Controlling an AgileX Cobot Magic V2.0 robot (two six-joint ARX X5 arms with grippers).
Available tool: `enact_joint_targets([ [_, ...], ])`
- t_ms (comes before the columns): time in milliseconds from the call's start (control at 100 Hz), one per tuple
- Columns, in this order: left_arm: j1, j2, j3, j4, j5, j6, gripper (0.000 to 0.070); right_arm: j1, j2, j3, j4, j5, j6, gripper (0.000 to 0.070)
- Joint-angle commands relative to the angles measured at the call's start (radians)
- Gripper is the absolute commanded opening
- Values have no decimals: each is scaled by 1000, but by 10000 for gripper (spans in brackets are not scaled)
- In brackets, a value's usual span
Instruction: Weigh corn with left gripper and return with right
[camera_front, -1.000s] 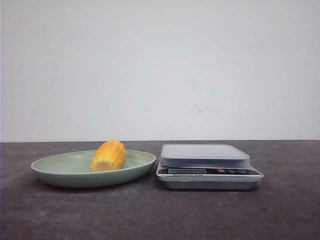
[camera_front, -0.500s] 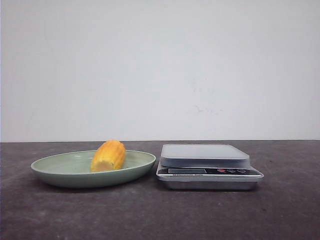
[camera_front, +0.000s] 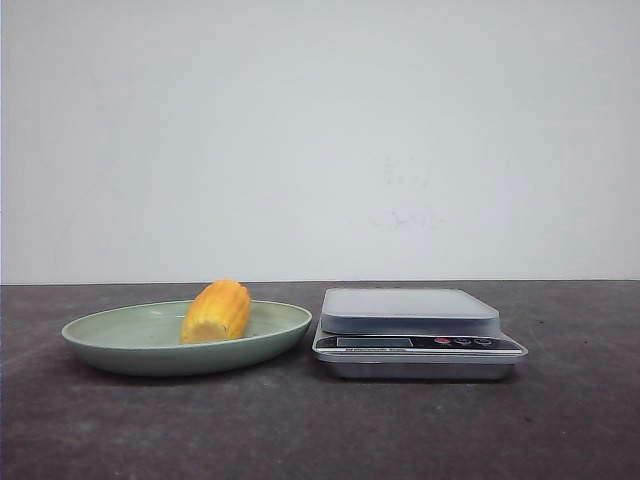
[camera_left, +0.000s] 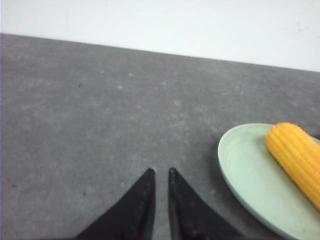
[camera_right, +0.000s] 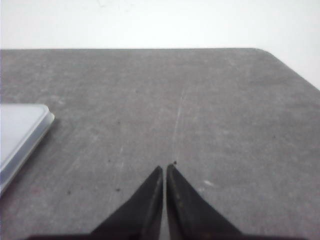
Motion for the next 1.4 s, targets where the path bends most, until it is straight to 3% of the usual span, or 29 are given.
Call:
enact_joint_targets([
  [0,1,1,-14,16,1,5,0,1,-3,-5,2,-3,-6,5],
  [280,1,1,-14,15,2,-116,0,1,-3,-5,2,-3,17,5],
  [520,1,1,-14,14,2,-130,0,1,-3,-5,2,-3,29,4],
  [740,0,5,13,6,74,-303,7,1,-2,36,-25,0,164,4],
  [940,0,105,223,7,93,-412,10,14,84,219,-103,-24,314,3],
  [1050,0,234,397,5,115,-414,10,24,172,332,-74,-61,389,3],
  [1140,0,352,550,-9,162,-393,12,29,266,455,-92,-112,387,3],
  [1180,0,404,618,-23,173,-368,64,29,309,518,-122,-127,375,3],
  [1260,0,498,744,-54,195,-340,320,29,397,649,-172,-170,332,5],
  [1310,0,549,811,-71,207,-339,402,29,440,713,-190,-187,331,29],
  [1350,0,586,859,-85,227,-337,409,29,476,767,-200,-212,332,139],
  [1390,0,619,903,-106,249,-327,410,30,512,825,-216,-249,320,331],
])
